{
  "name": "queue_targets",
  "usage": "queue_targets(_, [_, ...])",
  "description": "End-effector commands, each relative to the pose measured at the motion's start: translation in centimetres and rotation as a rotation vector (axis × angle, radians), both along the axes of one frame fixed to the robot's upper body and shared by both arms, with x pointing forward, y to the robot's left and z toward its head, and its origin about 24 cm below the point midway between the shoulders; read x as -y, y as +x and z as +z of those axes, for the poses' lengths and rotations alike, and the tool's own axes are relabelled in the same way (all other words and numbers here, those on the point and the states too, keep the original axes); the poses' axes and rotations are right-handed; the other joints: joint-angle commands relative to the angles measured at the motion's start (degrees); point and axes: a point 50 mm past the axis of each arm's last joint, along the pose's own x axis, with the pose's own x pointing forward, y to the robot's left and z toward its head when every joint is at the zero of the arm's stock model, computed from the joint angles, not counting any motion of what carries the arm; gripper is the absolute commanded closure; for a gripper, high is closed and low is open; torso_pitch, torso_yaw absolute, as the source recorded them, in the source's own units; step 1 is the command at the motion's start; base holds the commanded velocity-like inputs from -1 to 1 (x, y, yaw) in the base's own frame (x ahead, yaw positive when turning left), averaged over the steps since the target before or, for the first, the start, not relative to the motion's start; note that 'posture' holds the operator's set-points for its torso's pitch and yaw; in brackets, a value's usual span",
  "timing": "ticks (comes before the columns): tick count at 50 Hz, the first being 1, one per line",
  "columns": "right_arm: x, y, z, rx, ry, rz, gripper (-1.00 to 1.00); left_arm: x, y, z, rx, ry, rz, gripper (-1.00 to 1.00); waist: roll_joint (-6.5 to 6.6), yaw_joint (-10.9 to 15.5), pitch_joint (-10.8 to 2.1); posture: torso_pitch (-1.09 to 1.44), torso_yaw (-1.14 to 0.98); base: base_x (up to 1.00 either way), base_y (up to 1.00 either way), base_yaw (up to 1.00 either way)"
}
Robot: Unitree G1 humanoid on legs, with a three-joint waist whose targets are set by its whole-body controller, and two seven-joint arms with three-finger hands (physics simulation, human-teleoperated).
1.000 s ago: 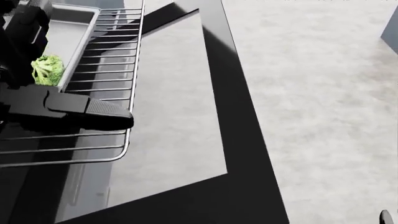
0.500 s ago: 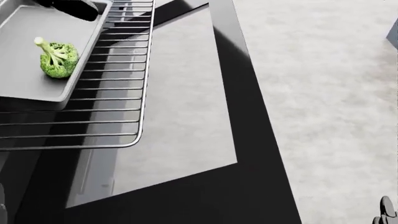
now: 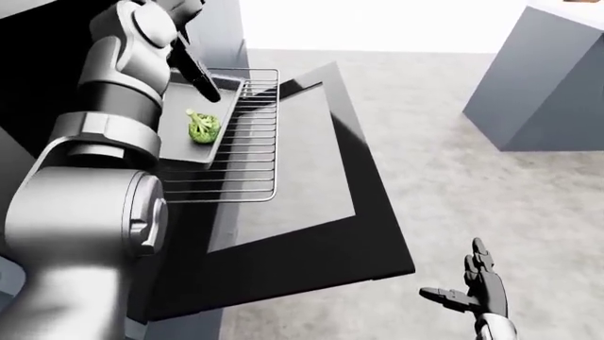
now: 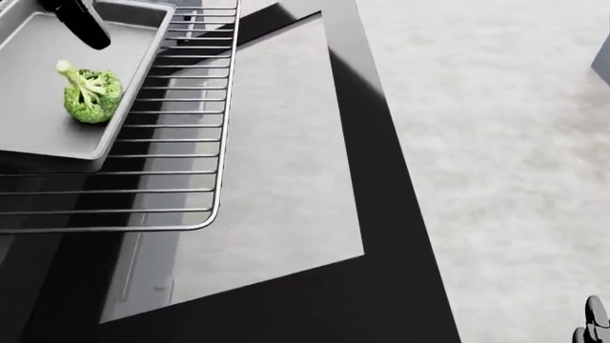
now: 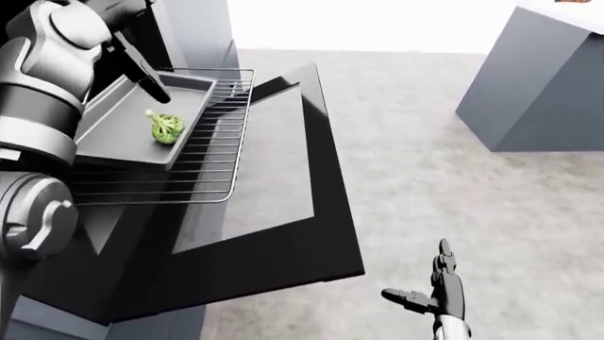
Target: Pick the broccoli from the oven and place it on the plate on the counter.
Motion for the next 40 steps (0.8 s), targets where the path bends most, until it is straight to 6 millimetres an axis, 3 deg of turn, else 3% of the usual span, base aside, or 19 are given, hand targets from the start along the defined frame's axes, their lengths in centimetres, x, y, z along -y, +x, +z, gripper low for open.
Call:
queue_targets(1, [0.5,0.8,1.2,0.065,-0.032,0.000,-1.00,0.4,-0.5,2.0,0.076,0.096,-0.032,-1.00,-0.16,0.0,-1.40,0.00,0.00,0.00,0.00,0.00])
queue_targets(12, [0.7,0.4,1.0,0.066,-0.029,-0.012,-1.00,0.4,-0.2,1.1,0.036,0.303,-0.002,-1.00,-0.17,0.0,-1.43,0.00,0.00,0.00,0.00,0.00])
queue_targets(28, [1.2,-0.3,1.0,0.063,-0.031,-0.031,-1.00,1.0,0.8,-2.9,0.035,0.330,-0.002,-1.00,-0.20,-0.1,-1.70,0.00,0.00,0.00,0.00,0.00])
queue_targets(40, [1.2,-0.1,1.0,0.064,-0.030,-0.035,-1.00,0.7,0.9,-3.9,0.028,0.395,0.014,-1.00,-0.07,-0.1,-1.97,0.00,0.00,0.00,0.00,0.00])
